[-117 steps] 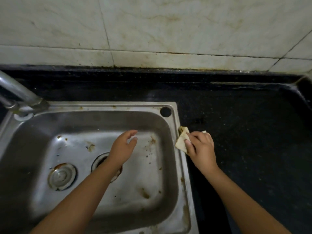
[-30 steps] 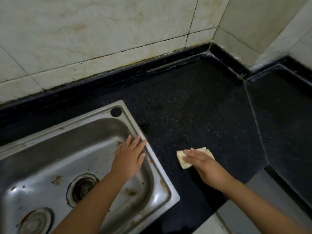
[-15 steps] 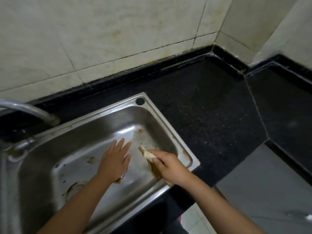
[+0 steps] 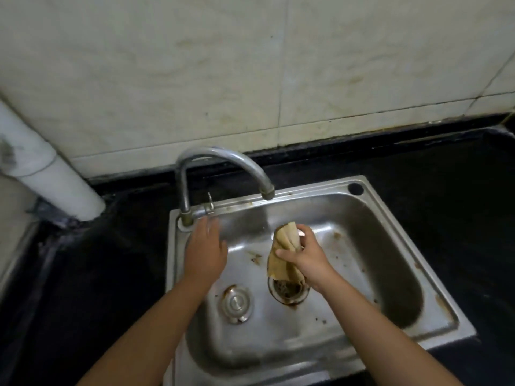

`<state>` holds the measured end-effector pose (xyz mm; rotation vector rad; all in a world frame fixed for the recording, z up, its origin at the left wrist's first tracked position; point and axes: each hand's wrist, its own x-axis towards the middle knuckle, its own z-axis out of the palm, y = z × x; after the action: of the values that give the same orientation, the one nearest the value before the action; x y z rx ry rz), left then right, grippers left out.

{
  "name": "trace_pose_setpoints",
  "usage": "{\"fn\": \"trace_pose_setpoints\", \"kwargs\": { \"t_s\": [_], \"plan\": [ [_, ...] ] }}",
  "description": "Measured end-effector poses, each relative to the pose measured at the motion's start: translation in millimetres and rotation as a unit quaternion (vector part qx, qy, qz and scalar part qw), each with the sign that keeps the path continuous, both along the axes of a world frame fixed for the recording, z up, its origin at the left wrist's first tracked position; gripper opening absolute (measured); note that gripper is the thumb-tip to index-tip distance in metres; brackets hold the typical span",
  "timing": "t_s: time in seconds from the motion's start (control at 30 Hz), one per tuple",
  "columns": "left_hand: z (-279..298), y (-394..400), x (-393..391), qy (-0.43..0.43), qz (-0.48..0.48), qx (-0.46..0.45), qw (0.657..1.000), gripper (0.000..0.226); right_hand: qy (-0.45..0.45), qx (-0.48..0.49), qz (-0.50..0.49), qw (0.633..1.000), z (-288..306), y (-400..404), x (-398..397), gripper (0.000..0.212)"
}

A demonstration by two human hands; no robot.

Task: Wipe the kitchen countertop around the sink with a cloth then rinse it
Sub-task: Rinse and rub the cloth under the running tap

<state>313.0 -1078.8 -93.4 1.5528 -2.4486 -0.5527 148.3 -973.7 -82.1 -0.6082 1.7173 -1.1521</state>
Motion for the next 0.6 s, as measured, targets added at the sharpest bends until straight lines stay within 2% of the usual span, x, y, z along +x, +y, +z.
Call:
{"fn": "trace_pose_setpoints", "kwargs": {
  "t_s": [0.07,0.17,0.3,0.4,0.5,0.6],
  "plan": [
    [7.9,-18.4,-1.5,-0.004,-0.008,0.003,1.000,0.057,0.030,0.017,0.010,0.999,-3.7,-14.4,7.0,0.061],
    [14.4,-41.9,-11.0,-0.006,0.002,0.028,1.000,0.059,0.053,-0.002,-0.020,0.998,-5.8,-29.3,15.3,0.036],
    [16.3,-67.3,-21.9,0.013,0.009,0.063,0.998,0.057,0.025,-0.026,-0.091,0.995,-3.5,-43.1,18.1,0.012],
    [15.2,-75.5,-20.7,0.030,0.033,0.059,0.997,0.054,-0.029,-0.028,-0.130,0.991,-7.5,-52.4,17.9,0.018],
    [9.1,-75.4,-15.9,0.019,0.022,0.041,0.999,0.056,-0.120,-0.047,-0.162,0.978,-6.4,-58.3,20.8,0.030],
    [-0.1,-74.8,-12.5,0.022,0.005,0.021,1.000,0.057,-0.200,-0.059,-0.186,0.960,-4.5,-59.1,21.5,0.031]
  ]
}}
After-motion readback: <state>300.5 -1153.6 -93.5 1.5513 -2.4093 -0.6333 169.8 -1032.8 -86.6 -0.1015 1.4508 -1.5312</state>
